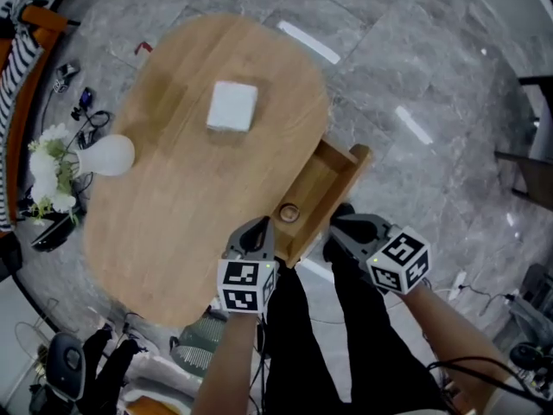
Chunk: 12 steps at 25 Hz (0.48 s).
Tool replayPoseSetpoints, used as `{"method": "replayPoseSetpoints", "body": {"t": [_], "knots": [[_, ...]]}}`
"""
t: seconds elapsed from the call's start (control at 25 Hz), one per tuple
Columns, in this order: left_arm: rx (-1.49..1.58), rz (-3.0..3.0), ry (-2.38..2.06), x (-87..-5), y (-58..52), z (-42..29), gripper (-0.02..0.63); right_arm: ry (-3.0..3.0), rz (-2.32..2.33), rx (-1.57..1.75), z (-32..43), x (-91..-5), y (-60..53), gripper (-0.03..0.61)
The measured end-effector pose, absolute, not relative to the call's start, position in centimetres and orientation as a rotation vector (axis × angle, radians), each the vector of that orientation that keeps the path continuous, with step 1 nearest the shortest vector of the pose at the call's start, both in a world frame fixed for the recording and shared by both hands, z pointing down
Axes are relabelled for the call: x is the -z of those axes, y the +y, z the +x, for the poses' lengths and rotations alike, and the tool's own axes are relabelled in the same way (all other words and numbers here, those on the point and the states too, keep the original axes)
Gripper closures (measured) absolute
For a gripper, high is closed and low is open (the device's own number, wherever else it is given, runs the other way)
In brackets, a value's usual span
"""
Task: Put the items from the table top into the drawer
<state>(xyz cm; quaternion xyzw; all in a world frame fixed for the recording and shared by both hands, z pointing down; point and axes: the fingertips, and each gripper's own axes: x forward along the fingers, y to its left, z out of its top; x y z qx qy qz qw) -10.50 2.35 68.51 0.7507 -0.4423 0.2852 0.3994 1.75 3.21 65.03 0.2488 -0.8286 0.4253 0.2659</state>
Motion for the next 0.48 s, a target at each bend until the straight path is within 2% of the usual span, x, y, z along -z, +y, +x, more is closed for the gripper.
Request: {"method": "replayPoseSetpoints", "body": {"t": [0.48], "knots": [[-0.716,1.901,-1.145,-67.9,-1.3,-10.5,0.612,-2.217,0.578,-1.189,0.4,-65.7,3.3,0.534]]}}
